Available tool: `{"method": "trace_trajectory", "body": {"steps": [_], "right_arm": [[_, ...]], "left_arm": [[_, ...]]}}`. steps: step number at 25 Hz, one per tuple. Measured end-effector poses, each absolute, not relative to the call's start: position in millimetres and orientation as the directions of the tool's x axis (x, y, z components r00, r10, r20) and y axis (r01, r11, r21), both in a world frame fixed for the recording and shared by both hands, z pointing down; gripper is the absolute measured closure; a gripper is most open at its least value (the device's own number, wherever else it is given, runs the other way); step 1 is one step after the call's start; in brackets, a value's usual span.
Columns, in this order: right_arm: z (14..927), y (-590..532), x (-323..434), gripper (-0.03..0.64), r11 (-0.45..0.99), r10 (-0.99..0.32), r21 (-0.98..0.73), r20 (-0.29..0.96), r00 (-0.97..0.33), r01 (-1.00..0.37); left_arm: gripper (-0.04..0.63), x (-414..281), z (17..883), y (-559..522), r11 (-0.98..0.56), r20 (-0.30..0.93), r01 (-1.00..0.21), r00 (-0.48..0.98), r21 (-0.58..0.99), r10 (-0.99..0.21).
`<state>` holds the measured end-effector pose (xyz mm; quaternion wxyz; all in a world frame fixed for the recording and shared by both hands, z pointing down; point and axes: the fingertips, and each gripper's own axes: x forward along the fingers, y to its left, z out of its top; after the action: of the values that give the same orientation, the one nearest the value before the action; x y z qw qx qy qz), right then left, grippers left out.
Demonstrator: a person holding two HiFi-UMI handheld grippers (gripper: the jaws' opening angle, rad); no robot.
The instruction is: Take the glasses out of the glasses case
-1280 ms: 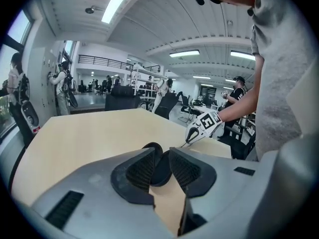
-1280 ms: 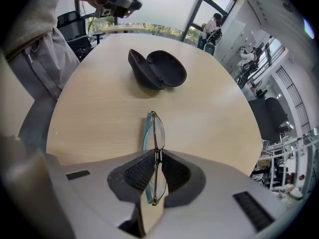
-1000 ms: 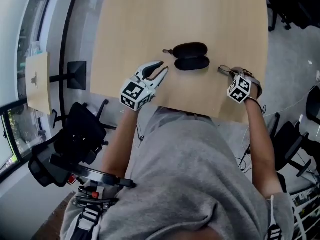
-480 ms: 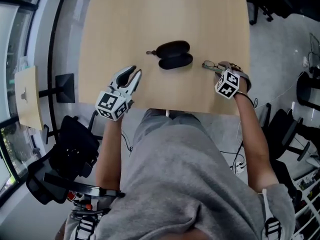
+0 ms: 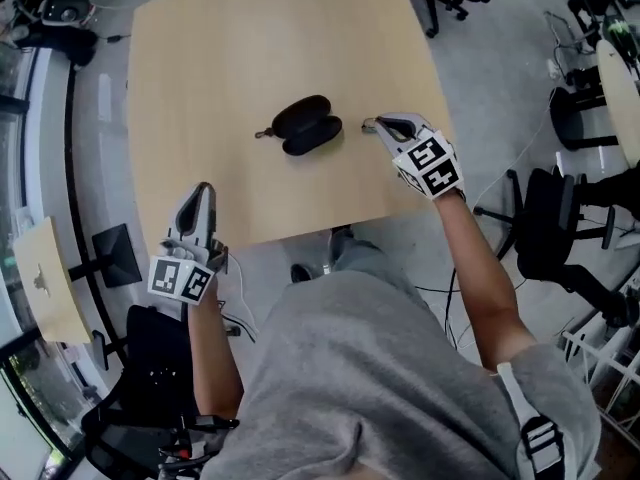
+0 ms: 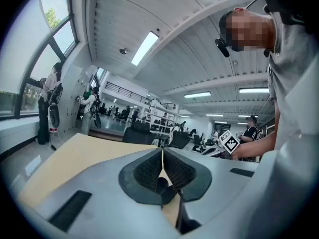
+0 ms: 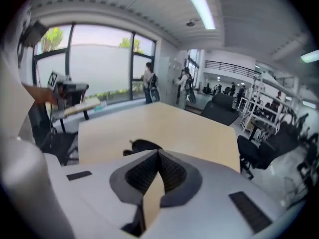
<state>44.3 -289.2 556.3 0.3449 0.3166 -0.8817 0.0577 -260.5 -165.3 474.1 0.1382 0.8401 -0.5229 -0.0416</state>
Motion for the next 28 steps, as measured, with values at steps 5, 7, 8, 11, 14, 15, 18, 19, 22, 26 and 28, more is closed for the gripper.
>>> {"method": "trace_trajectory", "body": {"steps": [5, 7, 8, 11, 14, 15, 18, 19, 22, 26, 28], "right_arm": [[450, -220, -27, 0.609, 0.757, -0.507, -0.303, 0.286, -0.813, -0.579], [419, -188, -52, 0.609, 0.778, -0.505, -0.307, 0.213, -0.836, -0.548], [406, -173, -64, 0.609, 0.791, -0.506, -0.283, 0.194, -0.84, -0.542], [377, -128, -92, 0.609, 0.821, -0.513, -0.19, 0.168, -0.842, -0.538], [357, -87, -105, 0.609, 0.832, -0.518, -0.14, 0.151, -0.842, -0.537], [351, -75, -106, 0.609, 0.834, -0.521, -0.128, 0.144, -0.842, -0.537], [338, -52, -109, 0.61, 0.835, -0.529, -0.101, 0.128, -0.839, -0.541], [335, -47, -110, 0.609, 0.834, -0.531, -0.093, 0.127, -0.838, -0.543], [327, -32, -107, 0.61, 0.83, -0.542, -0.075, 0.127, -0.831, -0.553], [317, -13, -92, 0.609, 0.813, -0.569, -0.071, 0.12, -0.814, -0.578], [314, -2, -85, 0.609, 0.806, -0.578, -0.076, 0.116, -0.808, -0.587]], "left_arm": [[0.591, -299, 421, -111, -0.453, -0.028, -0.829, 0.471, 0.327, -0.882], [0.591, -316, 403, -86, -0.452, -0.041, -0.834, 0.464, 0.316, -0.885], [0.591, -325, 396, -74, -0.448, -0.039, -0.846, 0.457, 0.29, -0.888], [0.591, -345, 375, -37, -0.439, -0.032, -0.878, 0.441, 0.193, -0.897], [0.591, -353, 356, -4, -0.447, -0.049, -0.882, 0.445, 0.148, -0.894], [0.591, -353, 350, 4, -0.454, -0.06, -0.88, 0.45, 0.139, -0.891], [0.591, -353, 340, 17, -0.477, -0.09, -0.872, 0.469, 0.111, -0.879], [0.591, -353, 338, 19, -0.483, -0.096, -0.869, 0.475, 0.105, -0.875], [0.591, -348, 335, 27, -0.508, -0.109, -0.854, 0.498, 0.107, -0.86], [0.591, -329, 330, 35, -0.555, -0.119, -0.825, 0.544, 0.104, -0.831], [0.591, -320, 332, 40, -0.573, -0.112, -0.814, 0.563, 0.1, -0.819]]}}
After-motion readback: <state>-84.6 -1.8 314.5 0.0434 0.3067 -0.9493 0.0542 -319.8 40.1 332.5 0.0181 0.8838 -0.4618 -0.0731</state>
